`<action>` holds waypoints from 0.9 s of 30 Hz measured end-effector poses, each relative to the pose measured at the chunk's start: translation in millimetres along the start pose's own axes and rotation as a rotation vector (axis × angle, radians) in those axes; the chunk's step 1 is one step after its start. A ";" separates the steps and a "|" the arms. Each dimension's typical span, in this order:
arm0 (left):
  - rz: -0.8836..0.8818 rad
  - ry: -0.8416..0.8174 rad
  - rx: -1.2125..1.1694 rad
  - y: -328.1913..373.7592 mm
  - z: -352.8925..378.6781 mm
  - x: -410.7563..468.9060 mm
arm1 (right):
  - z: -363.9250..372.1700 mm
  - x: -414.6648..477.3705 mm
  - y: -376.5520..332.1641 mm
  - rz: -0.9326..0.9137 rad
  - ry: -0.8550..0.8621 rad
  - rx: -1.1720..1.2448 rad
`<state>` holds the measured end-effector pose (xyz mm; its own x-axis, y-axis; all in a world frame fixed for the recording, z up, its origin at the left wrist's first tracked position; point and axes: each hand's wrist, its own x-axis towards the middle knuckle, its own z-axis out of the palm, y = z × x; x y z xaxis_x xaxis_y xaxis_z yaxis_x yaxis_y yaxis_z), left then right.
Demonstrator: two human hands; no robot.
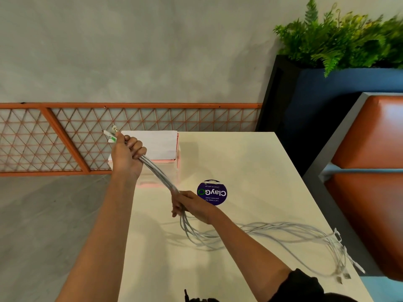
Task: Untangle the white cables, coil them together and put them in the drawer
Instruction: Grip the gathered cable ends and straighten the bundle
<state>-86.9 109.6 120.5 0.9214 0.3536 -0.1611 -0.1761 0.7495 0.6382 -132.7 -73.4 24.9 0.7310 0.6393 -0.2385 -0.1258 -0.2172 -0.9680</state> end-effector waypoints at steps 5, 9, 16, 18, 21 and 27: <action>0.015 0.098 -0.053 1.9 -16.5 0.4 | -14.2 -5.3 -17.3 -0.012 0.183 0.074; 0.012 0.224 -0.034 -4.3 -36.3 5.2 | -29.0 -1.5 -39.2 -0.097 0.365 -0.116; -0.330 0.280 0.353 -29.7 -69.8 -1.3 | -54.0 -10.7 -83.5 -0.084 0.415 -0.450; -0.443 0.253 0.469 -36.6 -73.4 -11.2 | -58.9 -14.6 -93.9 -0.056 0.396 -0.478; -0.646 0.168 0.798 -42.1 -79.0 -23.0 | -62.3 -16.6 -104.4 -0.012 0.346 -0.539; -0.469 0.007 1.619 -42.4 -60.6 -20.2 | -63.2 -18.2 -117.8 0.065 0.231 -0.708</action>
<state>-119.1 104.7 51.0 0.7854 0.2880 -0.5479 0.6087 -0.5202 0.5991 -88.9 -106.0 148.2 0.8690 0.4545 -0.1953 0.2312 -0.7222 -0.6519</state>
